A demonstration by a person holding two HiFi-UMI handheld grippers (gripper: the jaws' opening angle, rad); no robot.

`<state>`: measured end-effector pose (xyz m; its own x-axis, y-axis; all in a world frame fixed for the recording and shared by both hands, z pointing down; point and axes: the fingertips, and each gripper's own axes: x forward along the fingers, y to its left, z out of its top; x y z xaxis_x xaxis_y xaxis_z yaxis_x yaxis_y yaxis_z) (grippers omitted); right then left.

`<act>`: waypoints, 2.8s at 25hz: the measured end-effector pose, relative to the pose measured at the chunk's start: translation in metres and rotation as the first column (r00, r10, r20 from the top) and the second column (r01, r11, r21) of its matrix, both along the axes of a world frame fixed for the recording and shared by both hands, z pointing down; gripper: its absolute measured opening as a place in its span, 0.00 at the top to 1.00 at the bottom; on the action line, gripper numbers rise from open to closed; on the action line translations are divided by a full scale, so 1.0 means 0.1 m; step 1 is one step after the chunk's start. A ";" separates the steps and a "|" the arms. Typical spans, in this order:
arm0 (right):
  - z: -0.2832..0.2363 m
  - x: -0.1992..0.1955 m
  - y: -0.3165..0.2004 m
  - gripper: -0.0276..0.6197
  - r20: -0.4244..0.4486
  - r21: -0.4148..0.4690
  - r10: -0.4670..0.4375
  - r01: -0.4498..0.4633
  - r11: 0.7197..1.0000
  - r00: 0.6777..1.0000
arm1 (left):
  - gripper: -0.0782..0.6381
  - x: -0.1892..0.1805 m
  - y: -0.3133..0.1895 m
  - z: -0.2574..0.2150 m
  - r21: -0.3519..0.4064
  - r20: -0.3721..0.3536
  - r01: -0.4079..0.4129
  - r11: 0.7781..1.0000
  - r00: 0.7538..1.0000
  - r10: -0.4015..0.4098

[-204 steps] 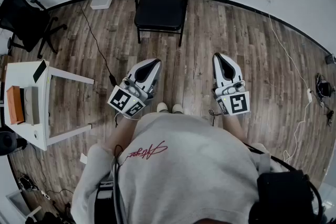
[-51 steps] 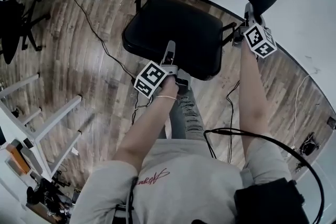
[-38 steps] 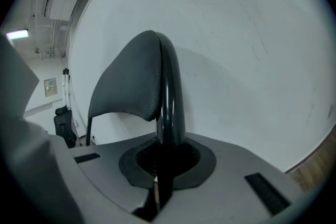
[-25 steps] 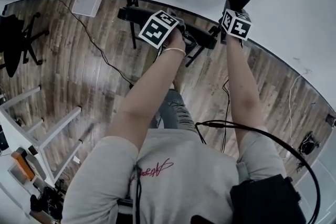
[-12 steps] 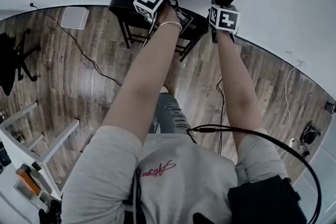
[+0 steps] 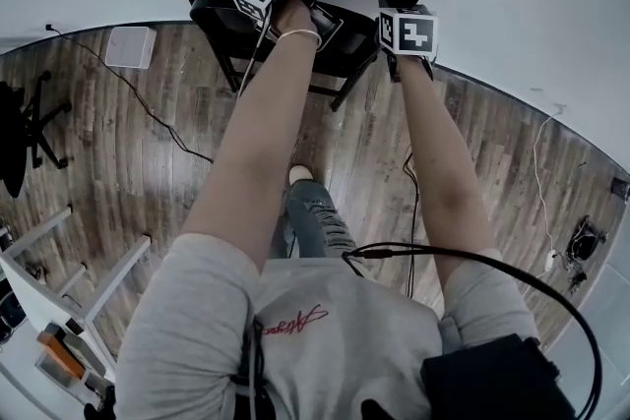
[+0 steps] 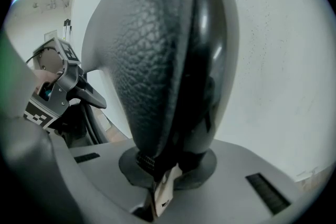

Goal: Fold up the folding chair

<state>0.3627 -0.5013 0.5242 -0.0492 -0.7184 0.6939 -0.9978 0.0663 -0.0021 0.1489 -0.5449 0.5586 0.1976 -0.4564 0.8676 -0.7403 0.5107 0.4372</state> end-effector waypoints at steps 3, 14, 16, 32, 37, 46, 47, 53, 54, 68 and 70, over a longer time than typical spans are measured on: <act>-0.02 0.02 -0.02 0.93 -0.006 0.013 -0.003 0.003 1.000 1.000 | 0.49 0.07 -0.03 -0.01 -0.005 -0.015 -0.031 1.000 0.999 0.031; -0.06 0.22 -0.01 0.63 0.133 0.214 0.150 -0.176 0.961 0.980 | 0.43 0.18 -0.07 -0.02 -0.026 -0.044 -0.159 0.987 0.987 0.158; -0.05 0.23 0.08 0.61 0.100 0.218 0.125 -0.144 0.965 0.987 | 0.40 0.20 -0.03 -0.05 -0.031 -0.082 -0.234 0.972 0.970 0.230; -1.23 -0.86 1.19 0.82 0.030 0.446 -0.140 0.112 0.888 0.990 | 0.65 -0.46 0.73 -1.33 0.340 0.472 -0.688 0.641 0.714 0.517; -1.70 -1.64 1.67 0.91 -0.020 0.497 -0.293 0.264 0.827 0.956 | 0.83 -0.77 1.32 -1.77 0.452 0.626 -0.704 0.548 0.688 0.367; -2.35 -2.24 2.62 0.93 0.020 0.560 -0.266 0.209 0.801 0.964 | 0.87 -1.10 2.49 -2.38 0.604 0.539 -0.709 0.363 0.699 0.470; -2.36 -2.30 2.74 0.93 0.022 0.559 -0.259 0.203 0.804 0.966 | 0.87 -1.14 2.59 -2.40 0.605 0.537 -0.712 0.357 0.695 0.478; -2.30 -2.68 3.31 0.93 0.010 0.545 -0.233 0.190 0.817 0.972 | 0.87 -1.38 3.13 -2.39 0.617 0.511 -0.711 0.339 0.689 0.515; -2.30 -2.73 3.39 0.93 0.010 0.547 -0.229 0.186 0.816 0.973 | 0.87 -1.42 3.22 -2.39 0.616 0.512 -0.712 0.335 0.686 0.517; -2.51 -2.83 3.96 0.93 -0.018 0.584 -0.176 0.153 0.797 0.984 | 0.87 -1.55 3.84 -2.52 0.628 0.523 -0.725 0.282 0.662 0.537; -2.53 -2.83 3.98 0.93 -0.017 0.586 -0.175 0.152 0.796 0.984 | 0.87 -1.52 3.87 -2.53 0.628 0.525 -0.729 0.274 0.656 0.542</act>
